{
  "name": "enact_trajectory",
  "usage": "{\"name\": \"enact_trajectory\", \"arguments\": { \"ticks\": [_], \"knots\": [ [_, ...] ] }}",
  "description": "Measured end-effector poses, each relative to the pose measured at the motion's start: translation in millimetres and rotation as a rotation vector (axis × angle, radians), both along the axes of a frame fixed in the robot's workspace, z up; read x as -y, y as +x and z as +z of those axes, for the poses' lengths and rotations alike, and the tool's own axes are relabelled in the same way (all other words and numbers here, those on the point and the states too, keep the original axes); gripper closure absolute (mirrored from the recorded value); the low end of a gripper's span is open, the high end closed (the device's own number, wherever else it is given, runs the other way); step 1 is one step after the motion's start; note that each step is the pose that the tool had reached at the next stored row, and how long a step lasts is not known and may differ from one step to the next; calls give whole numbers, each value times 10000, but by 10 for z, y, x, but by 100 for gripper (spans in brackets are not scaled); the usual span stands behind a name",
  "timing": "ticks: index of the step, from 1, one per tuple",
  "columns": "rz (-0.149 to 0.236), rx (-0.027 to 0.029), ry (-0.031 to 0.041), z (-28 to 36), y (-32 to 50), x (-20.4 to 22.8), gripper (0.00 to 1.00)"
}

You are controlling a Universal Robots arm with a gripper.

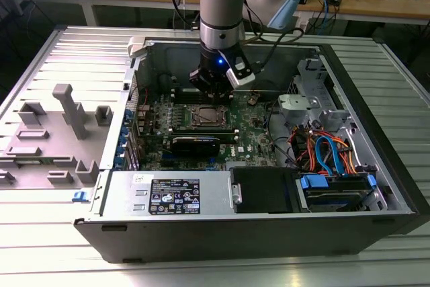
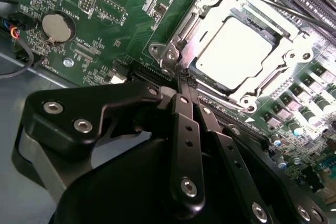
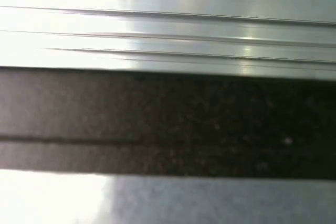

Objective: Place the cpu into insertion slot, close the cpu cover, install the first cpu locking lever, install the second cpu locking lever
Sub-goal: 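Install the first cpu locking lever, then install the second cpu locking lever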

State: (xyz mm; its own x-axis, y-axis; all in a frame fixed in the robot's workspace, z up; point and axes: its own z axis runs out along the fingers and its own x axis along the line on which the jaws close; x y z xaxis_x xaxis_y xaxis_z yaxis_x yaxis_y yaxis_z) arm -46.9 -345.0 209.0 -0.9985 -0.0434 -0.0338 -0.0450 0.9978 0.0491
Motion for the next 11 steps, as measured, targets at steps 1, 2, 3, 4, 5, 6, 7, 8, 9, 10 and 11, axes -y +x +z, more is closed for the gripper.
{"name": "enact_trajectory", "arguments": {
  "ticks": [1, 2, 3, 4, 5, 6, 7, 8, 9, 10, 11],
  "knots": [
    [2, -1, -1, 0, 0, 3, 89],
    [2, -1, -1, 0, 0, 5, 89],
    [2, -1, -1, 0, 0, 5, 89],
    [2, -1, -1, 1, 0, 6, 89],
    [2, 0, 0, 0, 0, 6, 89],
    [2, -1, -1, 0, 0, 7, 89],
    [2, -1, -1, 0, 0, 7, 89],
    [2, -1, 0, 0, 0, 8, 89],
    [2, -1, -1, 0, 0, 9, 89],
    [3, -1, -1, 0, 0, 9, 89],
    [3, -1, -1, 0, 0, 9, 89]
  ]
}}
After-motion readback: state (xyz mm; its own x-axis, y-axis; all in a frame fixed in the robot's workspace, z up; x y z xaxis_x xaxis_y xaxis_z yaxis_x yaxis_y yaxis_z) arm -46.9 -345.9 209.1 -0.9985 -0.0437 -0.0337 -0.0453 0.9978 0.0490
